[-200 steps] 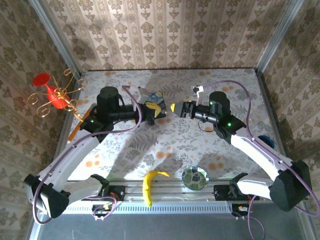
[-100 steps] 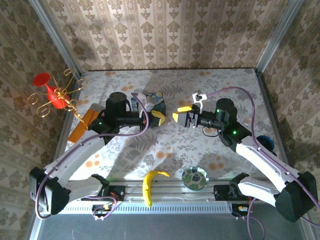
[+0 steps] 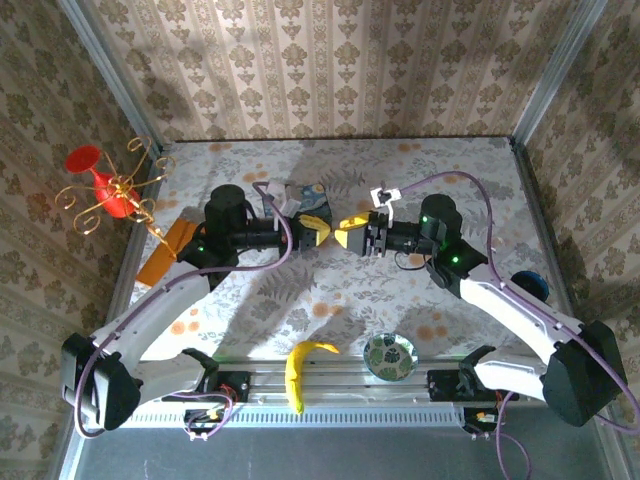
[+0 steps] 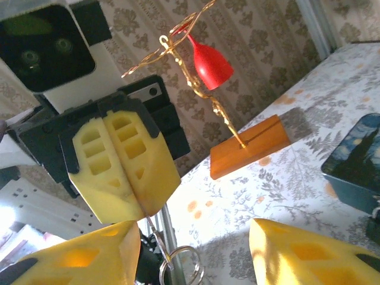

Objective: Unlock the padlock with the key

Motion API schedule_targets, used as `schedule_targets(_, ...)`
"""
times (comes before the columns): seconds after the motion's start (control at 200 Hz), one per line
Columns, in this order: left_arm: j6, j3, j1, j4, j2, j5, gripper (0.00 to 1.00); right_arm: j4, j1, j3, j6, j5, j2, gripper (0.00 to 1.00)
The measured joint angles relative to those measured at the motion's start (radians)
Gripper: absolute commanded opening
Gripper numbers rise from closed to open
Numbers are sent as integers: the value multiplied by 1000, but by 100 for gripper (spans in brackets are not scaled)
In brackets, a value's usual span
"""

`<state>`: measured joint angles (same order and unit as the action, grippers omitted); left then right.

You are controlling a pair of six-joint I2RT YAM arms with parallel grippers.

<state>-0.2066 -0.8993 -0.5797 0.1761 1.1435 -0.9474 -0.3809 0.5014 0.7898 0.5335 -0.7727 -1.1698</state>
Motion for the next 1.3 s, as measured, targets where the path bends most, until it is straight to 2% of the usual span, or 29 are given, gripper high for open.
schedule_targets(0.26,-54,21,16,72,0,-15,0,-14,12,0,0,-23,-30,44)
schedule_targets(0.66,-89,32,19,111,0,-37,0,-42,17,20,1,-37,-50,43)
schedule_targets(0.875,-90,35,25,117,0,-37,0,-54,23,54,4,-70,-90,35)
schedule_targets(1.301,-108,45,45,117,-23,-33,0,-66,24,64,3,-98,-106,25)
